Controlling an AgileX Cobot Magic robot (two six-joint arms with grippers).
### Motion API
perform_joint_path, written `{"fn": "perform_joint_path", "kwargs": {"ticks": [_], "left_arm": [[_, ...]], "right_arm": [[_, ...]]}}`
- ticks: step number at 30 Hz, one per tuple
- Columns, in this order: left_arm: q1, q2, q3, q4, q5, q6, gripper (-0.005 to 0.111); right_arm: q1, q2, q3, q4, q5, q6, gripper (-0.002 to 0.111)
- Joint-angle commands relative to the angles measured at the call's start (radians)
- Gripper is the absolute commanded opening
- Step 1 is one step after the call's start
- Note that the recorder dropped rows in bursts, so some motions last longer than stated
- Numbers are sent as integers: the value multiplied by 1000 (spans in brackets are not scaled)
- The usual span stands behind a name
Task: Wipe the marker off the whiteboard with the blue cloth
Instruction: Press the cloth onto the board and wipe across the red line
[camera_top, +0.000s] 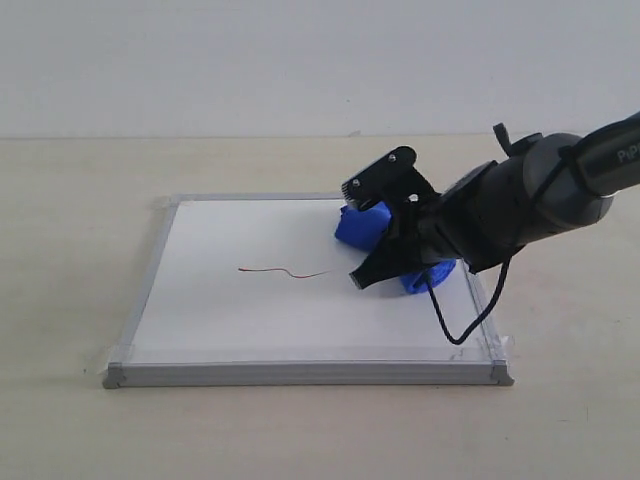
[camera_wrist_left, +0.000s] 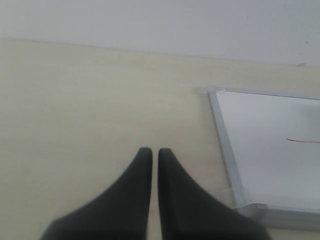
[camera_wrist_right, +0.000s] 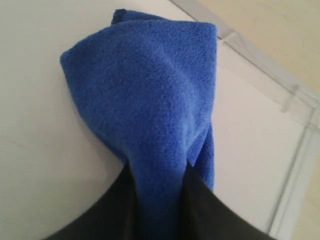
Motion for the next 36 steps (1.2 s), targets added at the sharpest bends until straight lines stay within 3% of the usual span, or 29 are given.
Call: {"fn": "perform_joint_path", "kwargs": {"ticks": [1,5,20,22,28,31,36], "left_arm": [[1,-4,-3,-7,-14,4,4],[1,-4,-3,-7,-14,4,4],[1,-4,-3,-7,-14,4,4],[1,-4,-3,-7,-14,4,4],[1,-4,-3,-7,-14,4,4],[1,-4,-3,-7,-14,4,4],[1,-4,-3,-7,-14,4,4]], "right_arm": [[-4,-1,7,209,-26,-226,0],[-4,-29,7,458,-33,-533,0],[16,-94,76,458,360,-483,0],[16,-94,76,458,330,-487,0],[-7,-83,71,458,-61,-572,0],[-39,-81,66,458,-51,-533,0],[-41,-65,66,458,143,-527,0]]}}
